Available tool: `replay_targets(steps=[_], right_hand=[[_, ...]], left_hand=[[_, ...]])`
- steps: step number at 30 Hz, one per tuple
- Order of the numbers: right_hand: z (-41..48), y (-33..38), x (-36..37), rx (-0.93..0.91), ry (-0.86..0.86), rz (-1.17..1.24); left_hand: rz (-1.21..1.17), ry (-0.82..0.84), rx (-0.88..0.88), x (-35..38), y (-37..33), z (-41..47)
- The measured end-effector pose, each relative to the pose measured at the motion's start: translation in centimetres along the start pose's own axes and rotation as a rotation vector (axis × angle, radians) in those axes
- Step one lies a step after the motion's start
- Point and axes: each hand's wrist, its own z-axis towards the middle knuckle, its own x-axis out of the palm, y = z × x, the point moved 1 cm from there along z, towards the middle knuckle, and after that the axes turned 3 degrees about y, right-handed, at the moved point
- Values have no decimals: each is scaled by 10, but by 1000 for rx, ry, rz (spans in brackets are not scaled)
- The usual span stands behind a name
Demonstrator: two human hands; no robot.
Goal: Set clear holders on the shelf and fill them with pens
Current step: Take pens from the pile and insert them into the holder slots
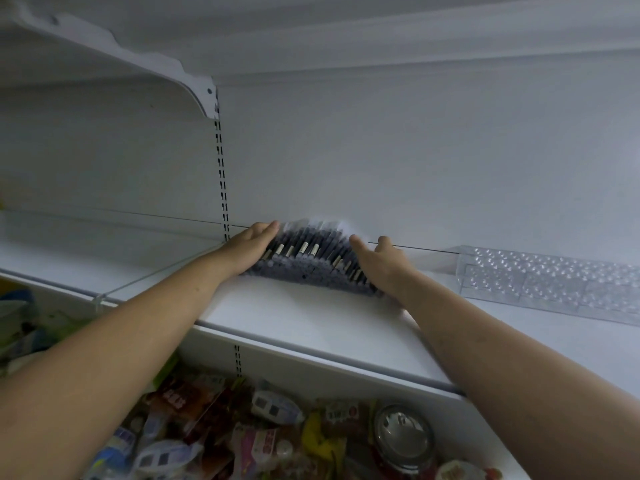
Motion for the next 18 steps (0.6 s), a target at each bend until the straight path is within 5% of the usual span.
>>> replay_targets(steps=[18], right_hand=[[-6,17,29,-220,53,-245]], left_hand=[[-14,114,70,4,-7,3]])
